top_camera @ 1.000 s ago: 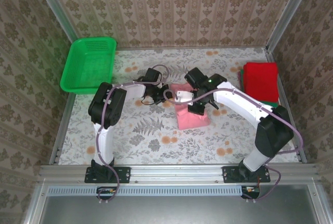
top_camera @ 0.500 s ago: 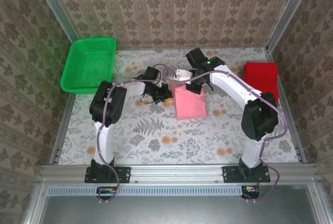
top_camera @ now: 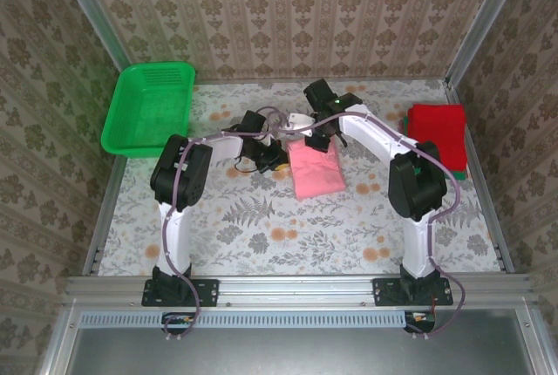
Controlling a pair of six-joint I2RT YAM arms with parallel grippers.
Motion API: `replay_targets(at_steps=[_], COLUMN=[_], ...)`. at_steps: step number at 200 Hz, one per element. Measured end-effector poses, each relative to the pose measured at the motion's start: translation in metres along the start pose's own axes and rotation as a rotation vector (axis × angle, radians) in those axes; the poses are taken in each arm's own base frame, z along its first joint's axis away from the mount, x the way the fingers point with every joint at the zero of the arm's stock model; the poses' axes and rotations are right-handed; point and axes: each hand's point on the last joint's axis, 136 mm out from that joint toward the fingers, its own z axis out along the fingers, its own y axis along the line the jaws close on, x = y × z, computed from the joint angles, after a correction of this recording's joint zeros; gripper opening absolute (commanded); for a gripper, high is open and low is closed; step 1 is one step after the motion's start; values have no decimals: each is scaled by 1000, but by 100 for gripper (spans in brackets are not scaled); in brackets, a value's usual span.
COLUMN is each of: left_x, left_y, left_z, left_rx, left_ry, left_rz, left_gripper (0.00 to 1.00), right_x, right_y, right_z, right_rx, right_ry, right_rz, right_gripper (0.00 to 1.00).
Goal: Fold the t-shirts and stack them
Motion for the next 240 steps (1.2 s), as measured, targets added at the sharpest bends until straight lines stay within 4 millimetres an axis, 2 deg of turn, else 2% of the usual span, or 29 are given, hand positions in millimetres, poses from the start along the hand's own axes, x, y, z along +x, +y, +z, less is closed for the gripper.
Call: replay_targets(at_steps=[14, 28, 47, 62, 76, 100, 122, 141, 174, 190, 221, 240], left_x=[0, 0, 0, 0, 0, 0, 0, 0, 1, 4, 6, 5], left_y=[0, 0, 0, 0, 0, 0, 0, 0, -5, -3, 4, -7], left_z=[0, 0, 0, 0, 0, -1, -1, -2, -8, -15, -32, -40], left_rx=[0, 0, 0, 0, 0, 7, 10, 9, -16, -44, -120, -123], left_ry=[2, 2, 2, 2, 0, -10, -22, -42, -108, -142, -231, -289], left_rz=[2, 2, 5, 5, 6, 15, 23, 36, 62, 65, 60, 81], left_gripper=[0, 0, 0, 0, 0, 0, 2, 12, 31, 36, 54, 64], right_x=[1, 1, 1, 0, -2, -7, 0, 14, 42, 55, 78, 81], right_y=[-1, -3, -7, -12, -18, -34, -41, -47, -56, -49, -29, -21], right_z=[7, 13, 22, 26, 26, 23, 11, -6, -31, -27, -6, 3], right_rx=[-4, -1, 11, 26, 47, 106, 158, 204, 227, 177, 45, -7], right_ry=[5, 10, 10, 3, -10, -56, -98, -145, -246, -278, -260, -250], right_rz=[5, 9, 18, 40, 60, 131, 248, 408, 758, 905, 1115, 1170], right_gripper=[1, 10, 31, 62, 74, 79, 81, 81, 89, 89, 95, 96])
